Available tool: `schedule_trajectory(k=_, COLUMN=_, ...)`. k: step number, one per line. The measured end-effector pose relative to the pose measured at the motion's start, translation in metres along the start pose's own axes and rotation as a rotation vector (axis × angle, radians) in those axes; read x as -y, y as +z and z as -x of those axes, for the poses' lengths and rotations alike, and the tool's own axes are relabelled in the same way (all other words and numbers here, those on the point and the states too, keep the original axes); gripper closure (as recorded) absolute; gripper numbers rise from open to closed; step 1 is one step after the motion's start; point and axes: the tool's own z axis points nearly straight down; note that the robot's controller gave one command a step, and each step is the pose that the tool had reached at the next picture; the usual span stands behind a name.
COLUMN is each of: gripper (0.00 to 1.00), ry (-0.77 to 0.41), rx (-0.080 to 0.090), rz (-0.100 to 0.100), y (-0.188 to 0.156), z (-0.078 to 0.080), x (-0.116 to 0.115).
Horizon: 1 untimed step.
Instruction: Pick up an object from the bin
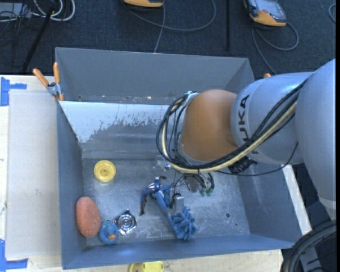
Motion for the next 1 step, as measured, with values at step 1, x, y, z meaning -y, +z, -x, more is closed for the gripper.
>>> schedule_trajectory(k=1, gripper=0.0, ry=0.026, rx=0.0, rz=0.0, y=-0.0096, z=0.002, x=0.0096)
